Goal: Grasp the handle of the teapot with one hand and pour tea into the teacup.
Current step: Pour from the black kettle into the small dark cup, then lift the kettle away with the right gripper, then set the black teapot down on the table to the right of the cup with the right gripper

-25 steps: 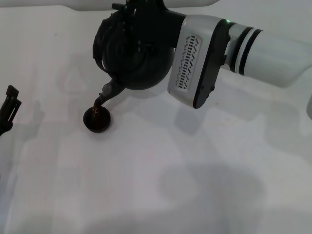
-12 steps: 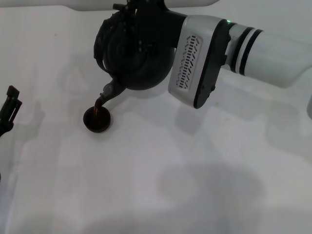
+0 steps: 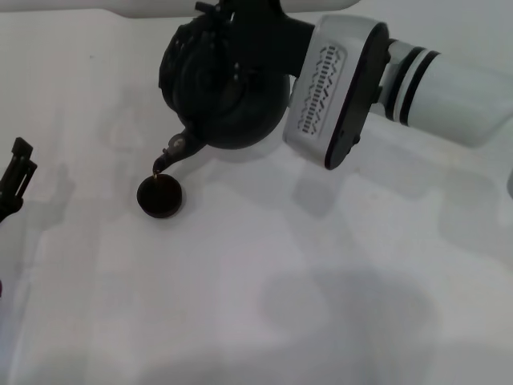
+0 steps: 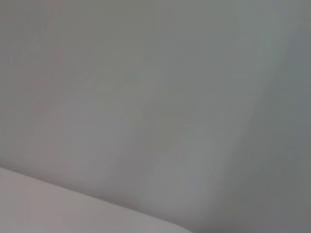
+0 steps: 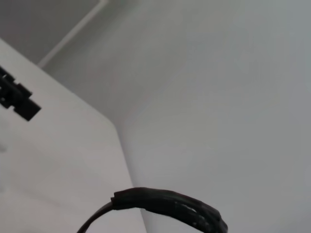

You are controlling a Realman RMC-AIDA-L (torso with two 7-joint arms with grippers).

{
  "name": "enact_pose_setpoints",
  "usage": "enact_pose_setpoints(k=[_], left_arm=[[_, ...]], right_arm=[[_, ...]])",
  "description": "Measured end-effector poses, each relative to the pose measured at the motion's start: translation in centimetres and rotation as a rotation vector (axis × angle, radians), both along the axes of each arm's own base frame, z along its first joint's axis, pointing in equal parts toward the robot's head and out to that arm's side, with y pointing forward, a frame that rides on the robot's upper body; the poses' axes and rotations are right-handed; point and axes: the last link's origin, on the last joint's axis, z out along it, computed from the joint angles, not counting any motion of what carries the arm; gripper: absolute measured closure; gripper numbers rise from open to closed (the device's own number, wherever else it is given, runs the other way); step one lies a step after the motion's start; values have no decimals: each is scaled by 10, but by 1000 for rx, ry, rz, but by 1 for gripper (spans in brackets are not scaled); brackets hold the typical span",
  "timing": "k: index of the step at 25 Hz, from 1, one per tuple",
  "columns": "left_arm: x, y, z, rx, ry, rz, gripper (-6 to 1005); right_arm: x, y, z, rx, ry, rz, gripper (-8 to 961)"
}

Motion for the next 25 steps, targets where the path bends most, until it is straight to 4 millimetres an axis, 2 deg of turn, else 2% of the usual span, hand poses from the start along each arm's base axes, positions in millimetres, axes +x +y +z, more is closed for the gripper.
enact_pose_setpoints(k=[13,20,25], left_arm=[[0,1,1,-2,4,-2,123],[-3,0,5,10,16,0,123],[-2,2,5,13,18,-5,122]], right_arm=[[16,4,9,-35,187,-168,847],[30,7,24,-41,311,-300,848],[54,9,44,-16,429,-422,847]])
